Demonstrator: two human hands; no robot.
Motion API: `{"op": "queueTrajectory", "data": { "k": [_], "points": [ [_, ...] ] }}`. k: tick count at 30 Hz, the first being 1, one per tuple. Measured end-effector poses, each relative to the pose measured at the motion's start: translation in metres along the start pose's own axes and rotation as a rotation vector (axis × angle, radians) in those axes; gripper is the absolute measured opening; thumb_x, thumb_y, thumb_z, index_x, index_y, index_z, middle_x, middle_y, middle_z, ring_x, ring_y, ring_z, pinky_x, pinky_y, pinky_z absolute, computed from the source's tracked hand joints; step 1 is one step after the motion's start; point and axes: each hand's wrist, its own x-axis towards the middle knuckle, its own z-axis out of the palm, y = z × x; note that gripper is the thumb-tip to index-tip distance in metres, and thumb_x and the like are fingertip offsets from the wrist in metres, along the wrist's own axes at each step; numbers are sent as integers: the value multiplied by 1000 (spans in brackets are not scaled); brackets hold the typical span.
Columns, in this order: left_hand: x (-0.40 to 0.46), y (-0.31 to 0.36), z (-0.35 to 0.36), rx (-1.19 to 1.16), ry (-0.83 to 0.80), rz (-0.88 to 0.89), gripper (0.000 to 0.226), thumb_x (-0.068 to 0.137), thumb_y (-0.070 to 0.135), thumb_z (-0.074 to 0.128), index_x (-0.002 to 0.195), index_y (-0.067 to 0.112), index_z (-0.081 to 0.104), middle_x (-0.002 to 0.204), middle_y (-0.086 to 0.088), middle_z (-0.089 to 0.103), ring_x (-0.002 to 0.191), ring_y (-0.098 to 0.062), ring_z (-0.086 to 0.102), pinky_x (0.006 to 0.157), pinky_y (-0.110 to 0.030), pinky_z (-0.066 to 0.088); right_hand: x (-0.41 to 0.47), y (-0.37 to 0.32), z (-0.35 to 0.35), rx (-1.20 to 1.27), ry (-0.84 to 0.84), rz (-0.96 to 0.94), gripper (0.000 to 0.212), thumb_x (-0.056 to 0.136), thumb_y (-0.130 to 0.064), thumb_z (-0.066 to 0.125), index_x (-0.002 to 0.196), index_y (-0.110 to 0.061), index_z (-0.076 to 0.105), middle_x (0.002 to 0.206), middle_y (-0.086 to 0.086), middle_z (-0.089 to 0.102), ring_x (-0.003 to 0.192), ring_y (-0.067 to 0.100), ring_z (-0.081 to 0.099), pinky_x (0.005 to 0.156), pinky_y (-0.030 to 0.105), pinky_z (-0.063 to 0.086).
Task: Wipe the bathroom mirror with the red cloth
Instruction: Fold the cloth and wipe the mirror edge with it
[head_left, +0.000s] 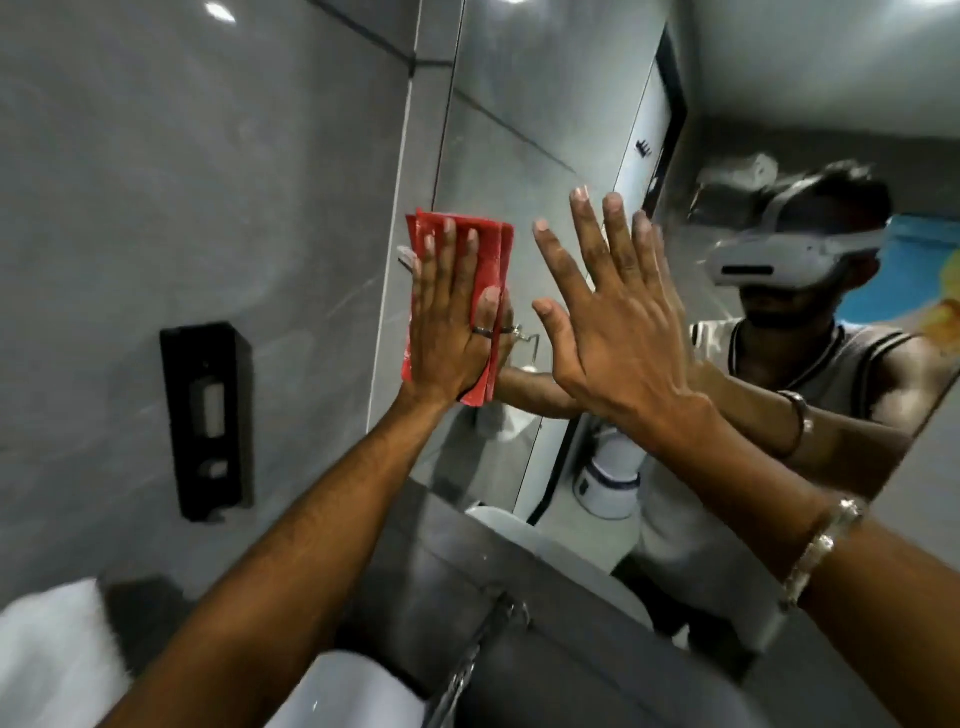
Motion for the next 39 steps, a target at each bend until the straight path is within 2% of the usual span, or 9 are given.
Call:
{"op": "queueTrajectory", "data": {
  "k": [7, 13, 17, 21, 25, 29, 33, 36, 39],
  "points": [
    [-152, -55, 30, -34, -43, -104, 65, 107, 55, 10, 163, 25, 1, 170, -23, 13, 161, -33, 3, 126, -67, 12, -105, -13, 26, 81, -102, 23, 64, 107, -49, 21, 164, -20, 24, 174, 13, 2, 162, 32, -4, 132, 47, -6],
    [-171, -38, 38, -38, -14, -235, 78, 105, 56, 6, 160, 3, 22, 171, -22, 15, 160, -39, 9, 129, -64, 8, -163, 3, 28, 80, -27, -38, 60, 109, -50, 21, 163, -23, 22, 174, 3, -7, 163, 28, -6, 132, 42, -9],
    [-185, 13, 48, -60, 34, -235, 72, 108, 50, 10, 158, 2, 24, 169, -17, 14, 159, -35, 9, 127, -66, 13, -191, 28, 14, -31, -55, 6, 60, 108, -49, 25, 163, -25, 16, 174, 11, 4, 163, 30, -3, 132, 45, -7],
    [-212, 93, 75, 80, 46, -110, 60, 103, 28, 57, 152, -1, 42, 163, -25, 32, 154, -45, 26, 120, -68, 30, -216, 57, -13, -78, -82, 106, 61, 108, -48, 21, 162, -21, 16, 173, 13, 4, 162, 28, -11, 131, 56, 5],
    [-235, 185, 95, 25, -14, -50, 63, 103, 40, 44, 156, 7, 38, 167, -20, 25, 156, -43, 21, 120, -67, 29, -243, 91, -44, -156, -92, 235, 64, 106, -45, 28, 163, -16, 25, 173, 15, 9, 160, 24, -8, 130, 51, -2],
    [-247, 262, 105, -86, -95, 142, 63, 108, 43, 24, 164, 20, 10, 174, -5, -1, 161, -32, 2, 123, -66, 19, -268, 122, -78, -240, -109, 364, 67, 103, -43, 33, 163, -17, 18, 172, 15, 6, 159, 22, -9, 129, 48, -8],
    [-218, 289, 106, 27, -147, 152, 56, 106, 38, 35, 159, 18, 34, 171, -14, 18, 161, -36, 6, 126, -65, 18, -253, 160, -103, -270, -48, 427, 69, 102, -46, 32, 164, -20, 13, 173, 9, -4, 160, 21, -20, 130, 46, -13],
    [-145, 311, 95, -30, -100, 162, 70, 105, 42, 42, 164, 17, 13, 173, -15, 0, 160, -37, -8, 128, -59, -10, -229, 178, -116, -247, 31, 432, 69, 103, -46, 29, 165, -27, 5, 174, 3, -14, 162, 22, -16, 131, 46, -8],
    [-24, 354, 66, -145, -18, 227, 74, 107, 45, 37, 164, 19, -2, 173, -10, -15, 160, -34, -14, 127, -61, -14, -195, 197, -132, -216, 112, 417, 71, 103, -46, 29, 163, -36, -7, 173, -3, -21, 162, 21, -15, 131, 46, -6]
  ]
}}
